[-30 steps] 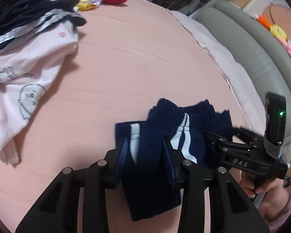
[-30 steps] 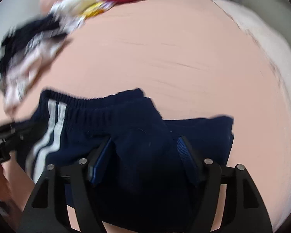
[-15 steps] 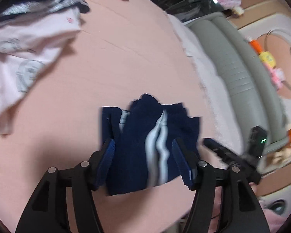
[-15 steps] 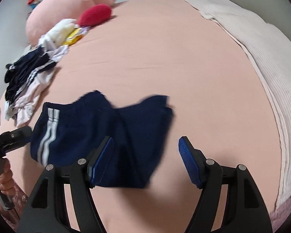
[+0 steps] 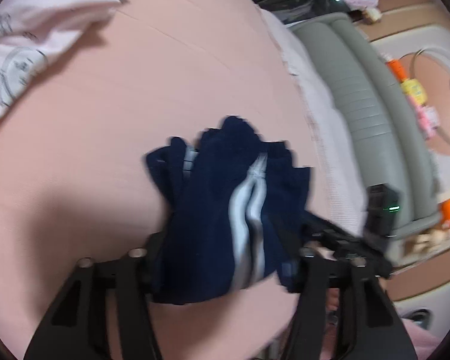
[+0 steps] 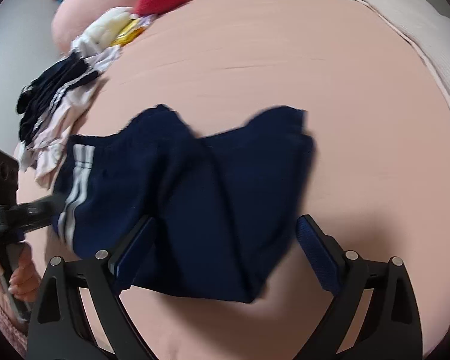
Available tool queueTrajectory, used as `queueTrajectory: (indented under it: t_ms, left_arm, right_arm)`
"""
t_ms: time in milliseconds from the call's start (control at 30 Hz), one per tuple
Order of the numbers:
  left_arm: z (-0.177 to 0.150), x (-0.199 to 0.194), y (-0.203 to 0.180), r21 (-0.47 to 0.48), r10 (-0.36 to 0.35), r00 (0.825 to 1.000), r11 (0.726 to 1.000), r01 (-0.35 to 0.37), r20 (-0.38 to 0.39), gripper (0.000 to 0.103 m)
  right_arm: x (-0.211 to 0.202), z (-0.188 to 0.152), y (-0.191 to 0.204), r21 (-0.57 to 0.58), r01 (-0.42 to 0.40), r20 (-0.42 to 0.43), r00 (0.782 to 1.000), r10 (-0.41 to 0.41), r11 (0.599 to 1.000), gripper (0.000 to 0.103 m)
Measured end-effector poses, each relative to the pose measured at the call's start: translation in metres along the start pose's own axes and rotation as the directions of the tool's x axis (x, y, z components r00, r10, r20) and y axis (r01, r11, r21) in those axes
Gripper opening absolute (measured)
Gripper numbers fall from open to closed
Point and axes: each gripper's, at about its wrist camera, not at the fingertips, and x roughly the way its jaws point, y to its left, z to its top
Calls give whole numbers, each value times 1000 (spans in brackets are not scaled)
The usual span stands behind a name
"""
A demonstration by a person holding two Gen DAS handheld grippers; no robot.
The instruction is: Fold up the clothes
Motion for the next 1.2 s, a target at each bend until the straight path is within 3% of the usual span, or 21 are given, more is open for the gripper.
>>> queueTrajectory:
  t_ms: [33,67,100,133,167,233,300,467,567,733,933,1033,1100,1167,1200]
  left_arm:
    - [-1,2,-2,16,16,1000,1000,-16,3,42]
    - [-2,3,-4,31,31,999,999,-32,6,40]
    - [-3,4,-7,43,51,999,998,-52,11,36]
    - [-3,4,-11,54,73,997,996,-74,17,33]
    - [-4,1,-15,62,90,996,994,-91,24,30]
    - [-6,-6,-24,75,120,992,990,-123,40,23]
    - [-6,-14,-37,89,128,990,987,-133,59,20]
    - [12,-11,-81,144,135,988,979,-144,71,18]
    - [40,12,-123,206,115,990,970,-129,79,18]
    - [108,69,-198,297,53,993,951,-83,107,18]
    - [176,171,-258,344,6,994,938,-44,111,18]
    - [192,234,-255,333,71,995,939,-91,71,22]
    - [196,273,-236,301,175,985,939,-165,-7,37]
    - [195,278,-230,303,167,986,940,-158,-6,39]
    - [195,271,-234,314,161,986,935,-163,31,42]
  right_arm:
    - [1,1,-1,11,-13,7,1000,13,1000,86]
    - [4,3,0,21,-20,12,1000,20,1000,77]
    - [6,5,3,26,-25,15,1000,25,999,60]
    - [6,6,5,23,-58,5,998,58,998,51]
    - [7,8,8,22,-112,-19,993,112,993,34]
    - [7,11,16,7,-203,-59,977,203,979,25]
    - [-3,13,20,-35,-216,-64,975,213,976,19]
    - [-33,39,0,-37,-256,-15,967,256,966,16]
    - [-54,60,-27,-25,-297,18,954,298,954,16]
    - [-77,136,-73,-61,-181,121,975,187,982,16]
    - [-95,201,-163,13,-14,205,979,11,1000,17]
    - [-64,212,-208,60,143,190,970,-152,988,34]
    - [-33,202,-242,138,149,121,979,-166,979,40]
    - [-9,192,-269,196,150,85,982,-169,969,36]
    - [-11,186,-272,194,135,124,979,-161,972,36]
